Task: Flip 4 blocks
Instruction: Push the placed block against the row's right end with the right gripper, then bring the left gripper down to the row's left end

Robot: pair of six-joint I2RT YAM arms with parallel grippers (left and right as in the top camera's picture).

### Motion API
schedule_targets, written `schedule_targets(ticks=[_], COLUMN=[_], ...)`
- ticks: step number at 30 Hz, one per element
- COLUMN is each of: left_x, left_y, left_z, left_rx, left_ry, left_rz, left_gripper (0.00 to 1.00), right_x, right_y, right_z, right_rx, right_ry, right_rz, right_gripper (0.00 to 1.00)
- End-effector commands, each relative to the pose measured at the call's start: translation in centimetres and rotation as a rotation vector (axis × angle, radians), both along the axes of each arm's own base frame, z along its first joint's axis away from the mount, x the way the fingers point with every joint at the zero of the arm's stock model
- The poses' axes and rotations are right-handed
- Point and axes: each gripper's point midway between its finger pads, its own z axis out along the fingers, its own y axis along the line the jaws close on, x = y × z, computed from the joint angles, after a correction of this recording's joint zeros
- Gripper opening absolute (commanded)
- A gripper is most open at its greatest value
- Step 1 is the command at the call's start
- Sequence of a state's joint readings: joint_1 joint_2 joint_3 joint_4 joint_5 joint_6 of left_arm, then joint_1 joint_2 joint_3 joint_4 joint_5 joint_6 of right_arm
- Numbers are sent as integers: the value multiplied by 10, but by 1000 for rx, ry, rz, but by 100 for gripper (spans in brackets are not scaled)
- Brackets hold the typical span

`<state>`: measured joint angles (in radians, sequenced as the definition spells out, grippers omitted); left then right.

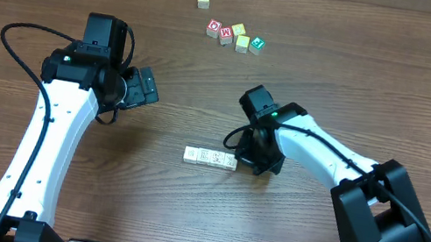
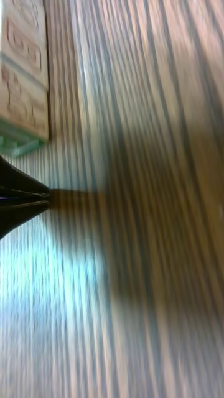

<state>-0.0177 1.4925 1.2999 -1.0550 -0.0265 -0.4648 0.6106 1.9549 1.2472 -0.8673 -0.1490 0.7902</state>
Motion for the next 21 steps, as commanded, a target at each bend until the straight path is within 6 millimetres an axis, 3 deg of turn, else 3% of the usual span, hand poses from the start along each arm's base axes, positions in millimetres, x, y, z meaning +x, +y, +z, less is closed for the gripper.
schedule_targets(ticks=[1, 7, 21], left_x=[3, 3, 3], left_y=[2, 2, 1], left_z=[4, 4, 4], left_rx=[4, 4, 2], left_ry=[-12, -12, -12], left_rz=[1, 1, 0], left_gripper=[100, 100, 100], right_x=[19, 23, 21], right_y=[-10, -25, -28], right_z=[16, 15, 14], right_rx=[11, -2, -12], right_ry=[-40, -23, -28], right_rz=[-36, -75, -24], right_gripper=[4, 4, 5])
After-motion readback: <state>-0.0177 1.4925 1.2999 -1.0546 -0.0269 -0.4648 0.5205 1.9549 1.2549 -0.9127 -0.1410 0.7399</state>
